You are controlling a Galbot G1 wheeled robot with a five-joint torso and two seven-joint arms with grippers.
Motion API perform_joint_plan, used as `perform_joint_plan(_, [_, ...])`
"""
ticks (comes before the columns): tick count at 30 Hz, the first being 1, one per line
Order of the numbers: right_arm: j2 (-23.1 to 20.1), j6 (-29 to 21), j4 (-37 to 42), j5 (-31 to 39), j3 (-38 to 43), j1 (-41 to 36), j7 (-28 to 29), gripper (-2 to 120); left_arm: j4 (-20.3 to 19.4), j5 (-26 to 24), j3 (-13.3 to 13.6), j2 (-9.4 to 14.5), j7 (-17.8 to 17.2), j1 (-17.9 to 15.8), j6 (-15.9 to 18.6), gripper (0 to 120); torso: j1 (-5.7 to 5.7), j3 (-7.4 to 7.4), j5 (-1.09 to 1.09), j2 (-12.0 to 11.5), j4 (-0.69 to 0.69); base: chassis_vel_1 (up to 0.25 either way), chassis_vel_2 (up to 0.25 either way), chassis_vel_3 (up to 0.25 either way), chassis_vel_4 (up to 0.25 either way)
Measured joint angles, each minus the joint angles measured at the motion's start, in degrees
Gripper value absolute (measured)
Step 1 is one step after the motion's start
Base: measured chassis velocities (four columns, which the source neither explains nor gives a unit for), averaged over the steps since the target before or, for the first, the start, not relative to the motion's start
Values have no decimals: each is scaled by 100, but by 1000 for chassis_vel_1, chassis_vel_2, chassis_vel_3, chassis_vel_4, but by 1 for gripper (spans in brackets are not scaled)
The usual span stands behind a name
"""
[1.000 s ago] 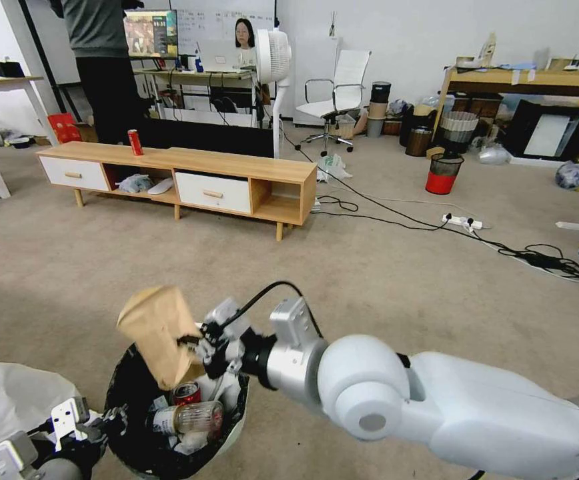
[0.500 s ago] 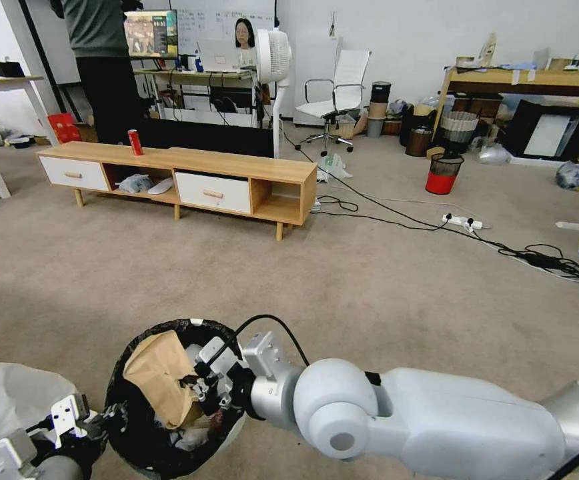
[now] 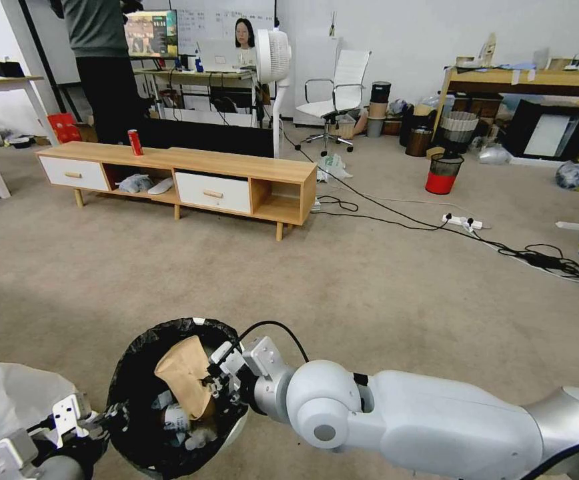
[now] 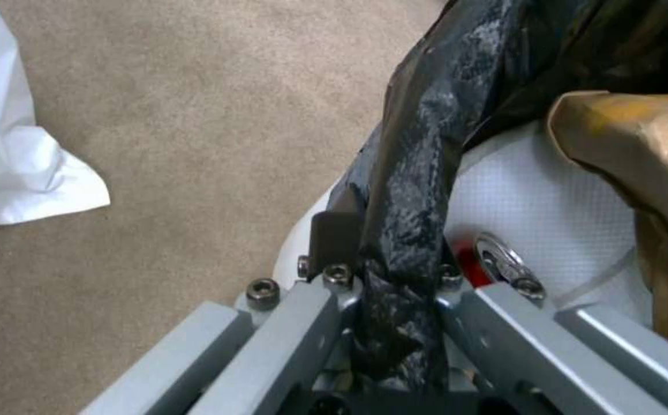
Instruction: Pick up the trash bin and place the garbage on the floor into it.
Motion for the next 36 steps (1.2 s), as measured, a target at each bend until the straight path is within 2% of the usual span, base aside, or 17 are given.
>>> perform_joint_plan(7, [-16,-1,55,5,61,-10,3,4,26,0,-1,9,2,-14,-3,2,0,0,0,0,0,0,0,0,0])
perform_joint_plan(8, [-15,2,88,13,90,-10,9,13,38,0,-1,9,3,-26,-3,2,0,0,0,0,0,0,0,0,0])
perform_joint_plan(10, [-27,11,147,27,136,0,12,24,57,2,1,9,3,-34,-4,2,0,0,0,0,0,0,0,0,0])
perform_joint_plan(14, [-45,13,206,59,183,12,14,32,67,5,2,9,3,-37,-4,2,0,0,0,0,0,0,0,0,0])
perform_joint_plan(16, [-61,14,276,86,235,16,21,45,80,10,4,8,3,-46,-4,2,0,0,0,0,0,0,0,0,0])
perform_joint_plan(17, [-61,14,276,86,235,16,21,45,80,10,4,8,3,-46,-4,2,0,0,0,0,0,0,0,0,0])
perform_joint_plan(19, [-66,14,326,97,272,17,28,56,89,14,5,7,4,-49,-4,2,0,0,0,0,0,0,0,0,0])
perform_joint_plan(20, [-66,14,326,97,272,17,28,56,89,14,5,7,4,-49,-4,2,0,0,0,0,0,0,0,0,0])
perform_joint_plan(21, [-69,14,362,115,301,17,33,62,95,17,6,5,4,-52,-4,2,0,0,0,0,0,0,0,0,0])
perform_joint_plan(22, [-69,14,362,115,301,17,33,62,95,17,6,5,4,-52,-4,2,0,0,0,0,0,0,0,0,0])
perform_joint_plan(23, [-76,14,423,146,346,17,49,69,110,20,6,4,4,-56,-4,2,0,0,0,0,0,0,0,0,0])
perform_joint_plan(24, [-76,14,423,146,346,17,49,69,110,20,6,4,4,-56,-4,2,0,0,0,0,0,0,0,0,0])
perform_joint_plan(26, [-103,-11,517,184,392,27,91,81,128,23,4,2,4,-61,-4,2,0,0,0,0,0,0,0,0,0])
perform_joint_plan(29, [-120,-27,547,190,396,30,115,86,128,22,3,-1,4,-63,-4,2,0,0,0,0,0,0,0,0,0])
perform_joint_plan(31, [-141,-29,587,188,415,30,132,96,129,25,6,-16,4,-64,-4,2,0,0,0,0,0,0,0,0,0])
perform_joint_plan(36, [-143,-31,601,185,451,18,144,100,132,35,14,-28,7,-64,-3,2,0,0,0,0,0,0,0,0,0])
